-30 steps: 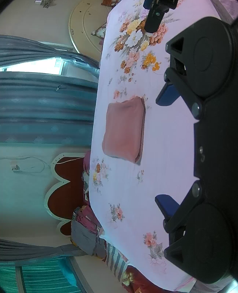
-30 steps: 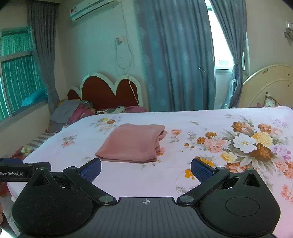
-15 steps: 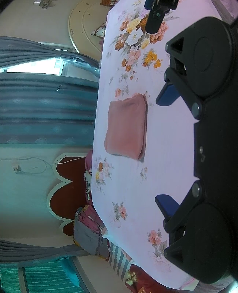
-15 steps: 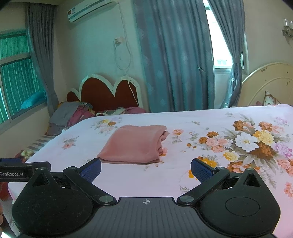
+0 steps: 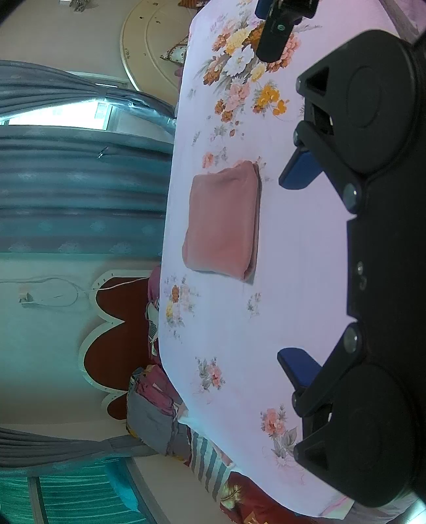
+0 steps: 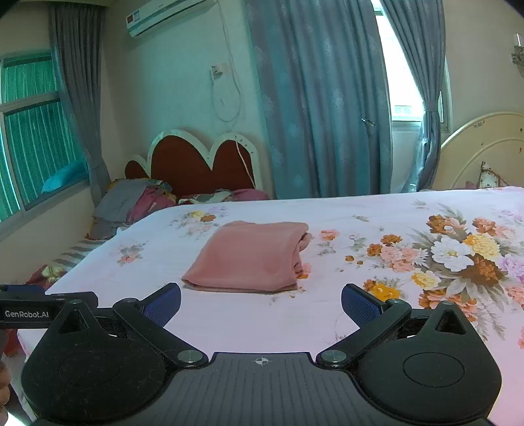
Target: Fold small clothes
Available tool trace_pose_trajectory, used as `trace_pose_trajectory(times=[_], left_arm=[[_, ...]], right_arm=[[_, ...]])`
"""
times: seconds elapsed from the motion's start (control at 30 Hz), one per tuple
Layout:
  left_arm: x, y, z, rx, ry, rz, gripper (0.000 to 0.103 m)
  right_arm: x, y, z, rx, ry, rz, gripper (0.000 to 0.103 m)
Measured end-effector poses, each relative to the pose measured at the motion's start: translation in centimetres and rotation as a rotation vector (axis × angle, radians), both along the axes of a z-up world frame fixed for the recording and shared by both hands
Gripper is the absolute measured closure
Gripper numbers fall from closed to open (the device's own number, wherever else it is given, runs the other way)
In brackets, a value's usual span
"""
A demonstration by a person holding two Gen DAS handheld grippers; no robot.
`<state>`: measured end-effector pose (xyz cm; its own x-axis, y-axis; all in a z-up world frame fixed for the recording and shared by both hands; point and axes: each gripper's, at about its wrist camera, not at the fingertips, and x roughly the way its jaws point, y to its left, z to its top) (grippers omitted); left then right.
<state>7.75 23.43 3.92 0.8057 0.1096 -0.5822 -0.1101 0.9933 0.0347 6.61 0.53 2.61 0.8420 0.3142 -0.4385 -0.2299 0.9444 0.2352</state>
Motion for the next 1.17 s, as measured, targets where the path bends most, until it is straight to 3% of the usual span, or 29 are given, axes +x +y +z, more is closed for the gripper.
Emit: trace_pose_trajectory(times=[0.9,1.07,1.17], left_arm=[[2.4,0.7,-1.3,-0.010,0.030,-0.014,0.000],[2.8,1.0,-1.8,-0.034,-0.019,-0.030,0.004],[3.9,0.9,-2.0,-0.037,-0.004,-0.036,0.000]], right_arm=[[2.3,0.4,-1.2,0.012,0.030,0.018,0.000],[3.0,0.4,-1.8,0.008,0.045,0.021,0.000],[3.6,0.1,-2.3,-0.001,0.057,0.014,0.000]])
